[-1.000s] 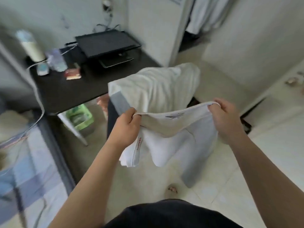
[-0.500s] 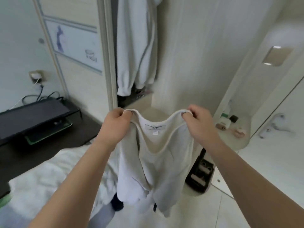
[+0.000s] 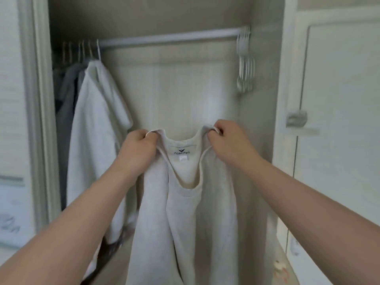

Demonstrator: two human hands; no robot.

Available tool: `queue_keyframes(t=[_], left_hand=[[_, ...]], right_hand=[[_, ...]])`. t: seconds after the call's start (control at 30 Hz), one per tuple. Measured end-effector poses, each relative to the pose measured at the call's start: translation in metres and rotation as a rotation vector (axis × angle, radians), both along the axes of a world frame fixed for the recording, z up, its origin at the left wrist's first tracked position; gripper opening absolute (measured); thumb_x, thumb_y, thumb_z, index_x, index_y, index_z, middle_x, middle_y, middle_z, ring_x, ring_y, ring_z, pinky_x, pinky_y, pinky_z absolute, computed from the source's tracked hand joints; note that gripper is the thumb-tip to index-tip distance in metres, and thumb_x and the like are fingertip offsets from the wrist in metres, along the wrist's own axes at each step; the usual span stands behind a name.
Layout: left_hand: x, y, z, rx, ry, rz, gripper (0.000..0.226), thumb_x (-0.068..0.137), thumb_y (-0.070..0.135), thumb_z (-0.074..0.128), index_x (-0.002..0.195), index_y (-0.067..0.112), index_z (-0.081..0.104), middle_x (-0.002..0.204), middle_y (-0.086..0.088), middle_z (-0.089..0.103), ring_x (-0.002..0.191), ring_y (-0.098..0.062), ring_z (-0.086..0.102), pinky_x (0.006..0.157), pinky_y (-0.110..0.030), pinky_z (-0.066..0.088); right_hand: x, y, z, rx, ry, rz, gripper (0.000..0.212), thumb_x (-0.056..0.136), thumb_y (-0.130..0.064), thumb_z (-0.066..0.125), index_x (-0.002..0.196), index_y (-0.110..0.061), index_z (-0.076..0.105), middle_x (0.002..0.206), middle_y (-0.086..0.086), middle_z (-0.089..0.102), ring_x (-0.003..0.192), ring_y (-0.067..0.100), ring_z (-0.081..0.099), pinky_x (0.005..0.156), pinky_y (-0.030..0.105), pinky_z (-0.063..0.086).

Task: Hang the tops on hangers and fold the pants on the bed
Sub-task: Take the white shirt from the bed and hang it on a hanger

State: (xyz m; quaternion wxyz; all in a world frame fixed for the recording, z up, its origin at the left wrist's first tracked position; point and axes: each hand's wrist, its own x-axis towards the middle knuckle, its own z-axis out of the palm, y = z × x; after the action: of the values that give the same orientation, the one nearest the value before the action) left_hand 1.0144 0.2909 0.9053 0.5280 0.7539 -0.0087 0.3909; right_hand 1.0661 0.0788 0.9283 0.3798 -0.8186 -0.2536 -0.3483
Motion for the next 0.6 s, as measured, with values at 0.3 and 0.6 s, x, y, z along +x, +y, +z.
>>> queue_keyframes(t=[0.3, 0.6], left_hand=[[0.094, 0.034, 0.171, 0.209, -0.144, 0.030, 0.035, 0.099, 0.026, 0.050, 0.065, 0.017, 0.045, 0.063, -0.007, 0.046, 0.063, -0.022, 0.042, 0.056, -0.032, 0.029], [0.139, 0.022, 0.243, 0.431, -0.159, 0.109, 0.034, 0.101, 0.024, 0.044, 0.092, -0.005, 0.061, 0.112, -0.028, 0.066, 0.108, -0.041, 0.063, 0.076, -0.036, 0.043]], right_hand=[[0.043, 0.039, 0.164, -0.287, -0.013, -0.392, 0.026, 0.092, -0.020, 0.053, 0.069, -0.011, 0.043, 0.079, 0.009, 0.050, 0.078, 0.032, 0.051, 0.066, 0.029, 0.037], [0.085, 0.047, 0.231, -0.549, -0.148, -0.783, 0.013, 0.091, -0.007, 0.050, 0.100, -0.012, 0.058, 0.117, 0.010, 0.063, 0.110, 0.033, 0.061, 0.078, 0.033, 0.046]])
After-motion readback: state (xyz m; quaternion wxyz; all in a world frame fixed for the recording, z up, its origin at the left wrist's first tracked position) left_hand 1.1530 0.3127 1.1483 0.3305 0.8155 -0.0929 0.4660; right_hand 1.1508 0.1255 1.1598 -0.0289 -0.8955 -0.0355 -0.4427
